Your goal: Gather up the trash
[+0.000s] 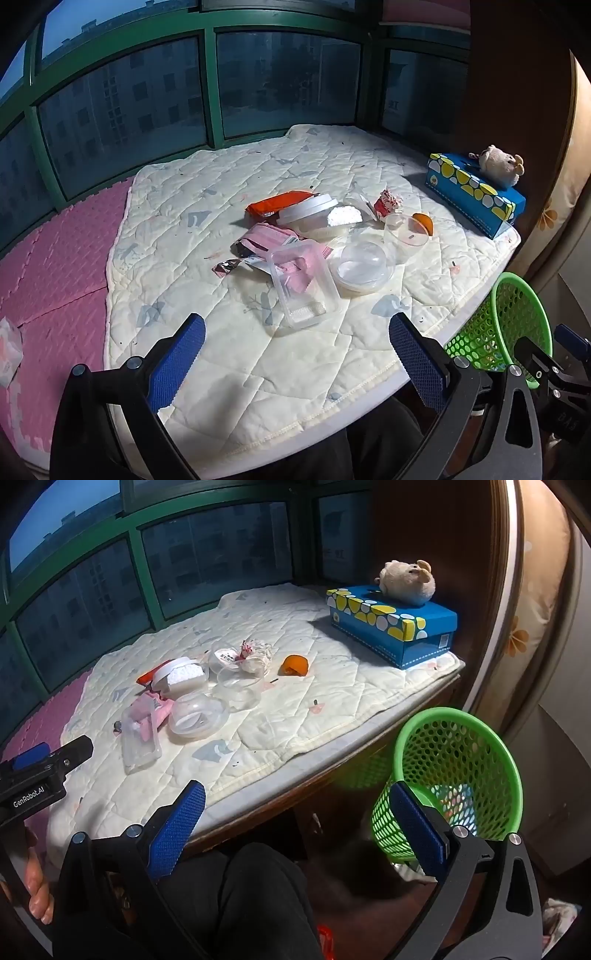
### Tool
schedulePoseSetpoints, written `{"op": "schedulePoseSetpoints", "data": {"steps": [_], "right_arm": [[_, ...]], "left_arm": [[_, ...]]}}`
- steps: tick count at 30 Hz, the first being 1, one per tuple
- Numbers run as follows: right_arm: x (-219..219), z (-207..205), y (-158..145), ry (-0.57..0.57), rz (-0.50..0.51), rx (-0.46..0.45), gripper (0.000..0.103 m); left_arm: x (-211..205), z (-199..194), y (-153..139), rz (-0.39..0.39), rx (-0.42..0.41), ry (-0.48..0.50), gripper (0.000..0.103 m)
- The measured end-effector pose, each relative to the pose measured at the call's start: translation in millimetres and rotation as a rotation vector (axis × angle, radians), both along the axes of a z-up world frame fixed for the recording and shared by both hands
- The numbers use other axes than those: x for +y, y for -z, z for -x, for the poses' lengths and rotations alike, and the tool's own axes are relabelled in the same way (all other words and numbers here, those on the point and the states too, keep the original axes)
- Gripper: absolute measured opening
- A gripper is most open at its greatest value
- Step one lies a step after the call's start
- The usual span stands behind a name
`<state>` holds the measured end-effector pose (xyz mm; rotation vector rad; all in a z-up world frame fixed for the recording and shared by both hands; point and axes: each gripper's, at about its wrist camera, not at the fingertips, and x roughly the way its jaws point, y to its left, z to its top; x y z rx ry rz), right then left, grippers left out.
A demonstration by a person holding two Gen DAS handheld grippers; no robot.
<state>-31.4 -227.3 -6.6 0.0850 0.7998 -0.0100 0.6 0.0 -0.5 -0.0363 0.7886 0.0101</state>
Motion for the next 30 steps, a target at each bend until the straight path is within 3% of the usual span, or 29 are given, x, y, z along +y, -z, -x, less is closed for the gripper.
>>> {"op": "schedulePoseSetpoints", "data": {"steps": [30], "right_arm": [[-11.2,6.5,3.8,0.025,-0.002,0.001,0.098]], "left_arm": [[-21.2,2.1,5.1,-0.026,0.012,0.053,0.097]]}}
